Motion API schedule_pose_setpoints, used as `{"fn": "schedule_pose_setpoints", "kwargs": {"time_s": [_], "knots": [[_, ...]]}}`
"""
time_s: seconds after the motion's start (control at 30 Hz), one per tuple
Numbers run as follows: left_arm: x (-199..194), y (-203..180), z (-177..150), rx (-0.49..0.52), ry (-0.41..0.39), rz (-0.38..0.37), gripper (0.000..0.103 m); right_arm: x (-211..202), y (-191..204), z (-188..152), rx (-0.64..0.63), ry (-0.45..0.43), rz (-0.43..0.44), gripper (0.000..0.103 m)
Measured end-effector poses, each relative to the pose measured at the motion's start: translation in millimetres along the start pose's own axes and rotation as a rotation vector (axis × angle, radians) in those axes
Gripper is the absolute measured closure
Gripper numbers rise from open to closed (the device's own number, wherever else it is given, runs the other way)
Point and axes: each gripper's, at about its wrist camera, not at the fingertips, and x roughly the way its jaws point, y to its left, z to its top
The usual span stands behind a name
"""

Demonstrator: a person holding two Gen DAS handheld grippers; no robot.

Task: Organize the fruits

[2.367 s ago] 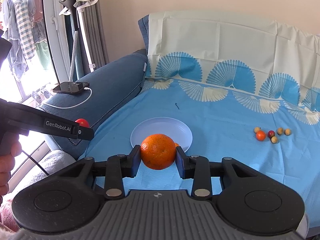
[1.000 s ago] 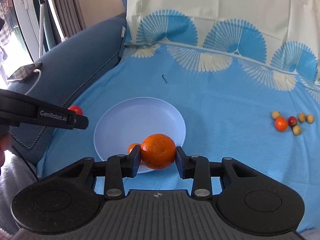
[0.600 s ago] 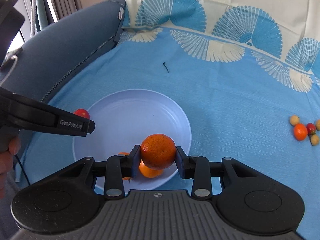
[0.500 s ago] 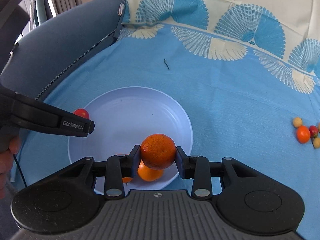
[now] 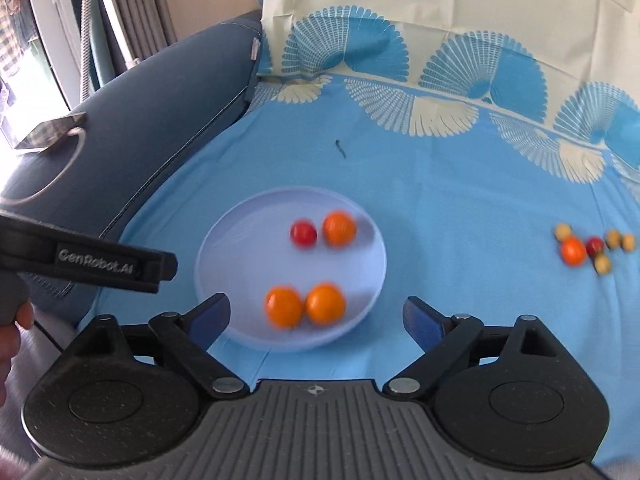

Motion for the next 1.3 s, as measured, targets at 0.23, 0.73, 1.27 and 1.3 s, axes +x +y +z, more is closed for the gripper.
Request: {"fn": "schedule_pose_setpoints", "kwargs": {"time_s": [0.23,0.73,1.27,1.3], "knots": [[-49.9,2.3,-28.8,-0.013,-0.089,-0.002,0.000,-64.5,16.8,-25.3,-0.006,-0.107,-0.049,0.004],[-117.2,-4.2,-61.1,0.013,-0.227,-0.017,0.000,-146.1,17.9,-63.9,0.020,-0.280,-0.118,0.001],[-138.6,-2.3,-71.6,0.016,-0.272,-0.018,0.000,-170.8,24.8,-72.8,-0.004,-0.340,-0.120,0.001],[-138.4,-2.0,-71.3,0.017,-0.272,-0.018,0.000,-170.8,25.0,-72.7,-0.005,-0.340,-0.121,0.001]]}}
